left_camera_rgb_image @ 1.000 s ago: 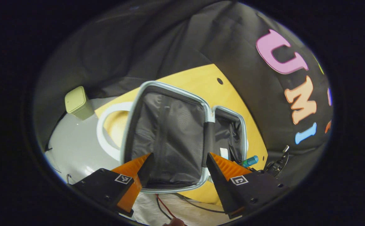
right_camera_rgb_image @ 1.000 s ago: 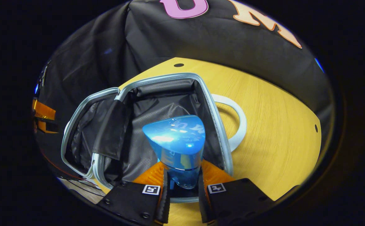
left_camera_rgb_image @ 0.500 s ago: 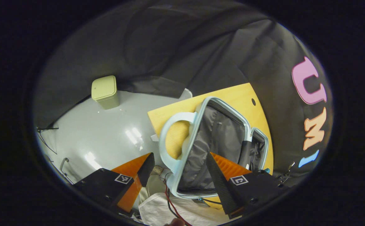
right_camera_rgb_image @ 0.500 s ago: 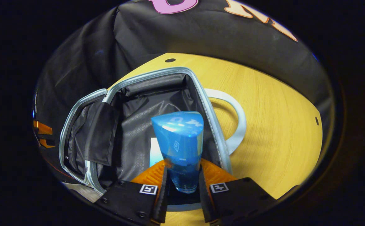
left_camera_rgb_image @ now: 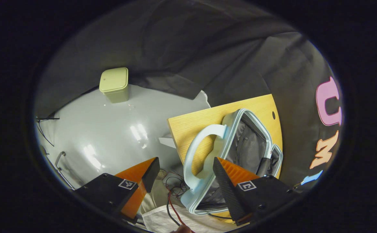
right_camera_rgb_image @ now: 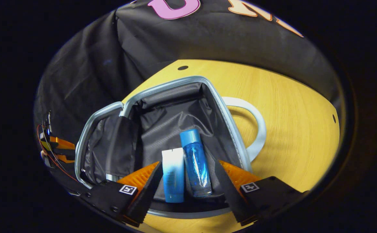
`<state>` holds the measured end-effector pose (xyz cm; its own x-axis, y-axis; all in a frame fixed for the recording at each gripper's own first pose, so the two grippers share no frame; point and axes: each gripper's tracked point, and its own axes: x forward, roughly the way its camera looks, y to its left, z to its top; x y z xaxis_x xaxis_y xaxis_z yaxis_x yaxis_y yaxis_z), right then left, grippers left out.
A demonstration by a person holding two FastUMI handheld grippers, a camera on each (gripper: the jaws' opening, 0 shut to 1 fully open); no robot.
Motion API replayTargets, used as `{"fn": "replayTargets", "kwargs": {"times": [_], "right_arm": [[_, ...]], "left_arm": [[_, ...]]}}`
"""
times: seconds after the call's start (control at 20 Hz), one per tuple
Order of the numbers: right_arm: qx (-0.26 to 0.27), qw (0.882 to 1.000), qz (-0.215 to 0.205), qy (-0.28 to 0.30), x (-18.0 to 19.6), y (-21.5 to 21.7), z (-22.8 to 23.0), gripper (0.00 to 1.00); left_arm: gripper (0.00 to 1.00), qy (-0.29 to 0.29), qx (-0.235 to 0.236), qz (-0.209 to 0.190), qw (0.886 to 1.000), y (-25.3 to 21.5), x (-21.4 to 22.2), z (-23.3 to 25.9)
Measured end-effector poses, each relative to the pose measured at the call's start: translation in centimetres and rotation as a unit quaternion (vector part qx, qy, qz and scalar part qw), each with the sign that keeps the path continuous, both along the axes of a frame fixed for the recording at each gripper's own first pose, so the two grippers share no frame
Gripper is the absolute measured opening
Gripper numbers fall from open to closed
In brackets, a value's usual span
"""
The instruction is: First open the suitcase, pack the skin care products into it, and then close the suitcase.
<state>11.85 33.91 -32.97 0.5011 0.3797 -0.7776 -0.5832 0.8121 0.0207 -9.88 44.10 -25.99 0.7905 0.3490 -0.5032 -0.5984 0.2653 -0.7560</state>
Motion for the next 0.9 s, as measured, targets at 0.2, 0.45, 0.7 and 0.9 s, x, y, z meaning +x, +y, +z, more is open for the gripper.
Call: {"fn": "replayTargets", "kwargs": {"times": [0.2,0.45,0.7,0.9], "right_arm": [[0.019,1.000,-0.013,-0.021,0.2,-0.6,2.6,0.98],[0.048,0.997,-0.042,-0.049,1.0,-2.3,6.2,0.94],[0.037,0.996,-0.062,-0.052,1.1,-4.3,6.5,0.94],[0.037,0.996,-0.069,-0.049,1.2,-4.8,6.3,0.94]], "left_arm": [[0.96,-0.021,-0.034,0.009,0.999,0.2,1.5,-0.6],[0.76,-0.046,-0.060,0.007,0.997,0.2,3.0,-0.9],[0.36,-0.029,-0.027,-0.012,0.999,0.2,3.8,-1.4],[0.08,-0.029,-0.029,-0.015,0.999,0.1,3.6,-1.6]]}}
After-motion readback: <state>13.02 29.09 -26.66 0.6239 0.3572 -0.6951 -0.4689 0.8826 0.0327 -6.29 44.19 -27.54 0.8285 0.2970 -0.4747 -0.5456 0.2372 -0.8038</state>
